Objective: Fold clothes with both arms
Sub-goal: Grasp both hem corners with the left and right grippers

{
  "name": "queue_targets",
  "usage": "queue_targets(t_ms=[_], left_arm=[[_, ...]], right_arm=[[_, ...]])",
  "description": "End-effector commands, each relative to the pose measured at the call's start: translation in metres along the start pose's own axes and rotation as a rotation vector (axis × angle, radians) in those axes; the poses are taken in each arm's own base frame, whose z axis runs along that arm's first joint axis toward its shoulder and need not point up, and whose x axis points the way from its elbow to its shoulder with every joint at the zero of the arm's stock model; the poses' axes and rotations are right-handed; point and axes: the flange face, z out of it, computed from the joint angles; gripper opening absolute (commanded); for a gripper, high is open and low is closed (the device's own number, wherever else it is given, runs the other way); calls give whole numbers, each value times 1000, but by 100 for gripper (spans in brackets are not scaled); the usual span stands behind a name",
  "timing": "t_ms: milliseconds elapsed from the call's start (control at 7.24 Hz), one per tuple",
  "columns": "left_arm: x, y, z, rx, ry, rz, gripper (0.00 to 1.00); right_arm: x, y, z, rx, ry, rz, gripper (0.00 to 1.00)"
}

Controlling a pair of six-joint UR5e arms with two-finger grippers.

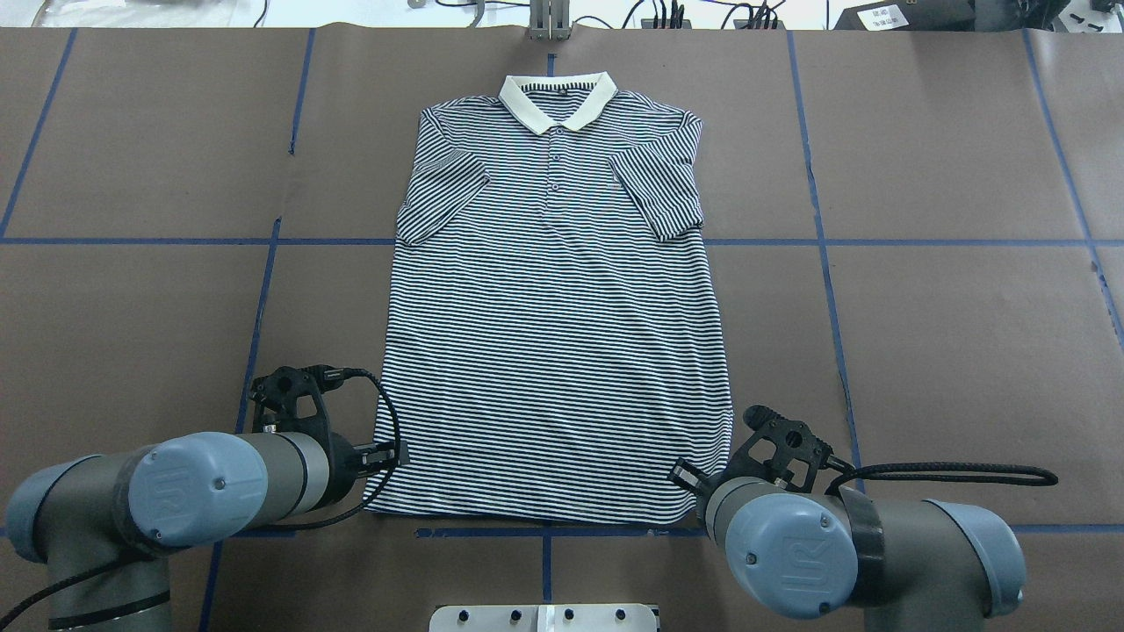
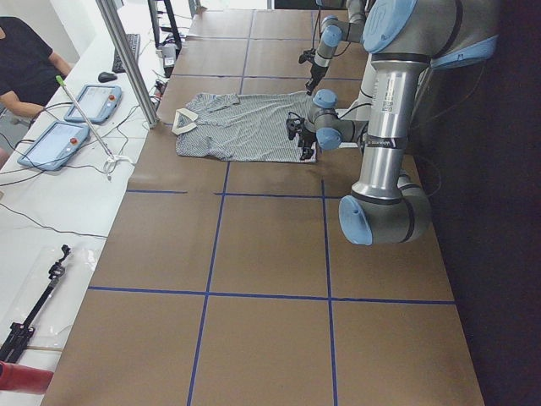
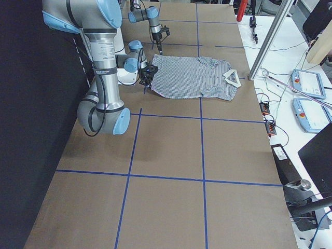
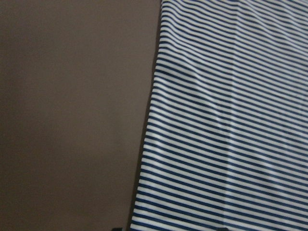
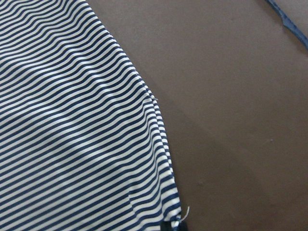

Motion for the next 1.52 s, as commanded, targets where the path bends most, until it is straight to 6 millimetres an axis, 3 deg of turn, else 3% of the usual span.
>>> queue_targets(t_ms=[0,276,414,552,690,1105,1243,1381], left_arm=[[-5,18,9,-29,-37,1,65],[-7,30,15,-46,-57,16,58],[-7,30,15,-46,-57,14,45],[-6,30,12,-48,-51,14,8],[-5,31,10,-53,-47,15,0],[3,32,-9,-71,-22,-28,0],[11,48,-36,-97,-24,-42,0],[18,56,-81,-140,-23,-50,0]], right_arm=[[0,-1,0,1,1,2,0],[0,-1,0,2,-1,3,0],[0,0,0,1,-1,3,0],[0,0,0,1,-1,3,0],[0,0,0,1,-1,3,0],[-2,-2,-11,-7,-21,7,0],[3,-8,-28,-21,-42,13,0],[25,-6,-39,-44,-30,-6,0]])
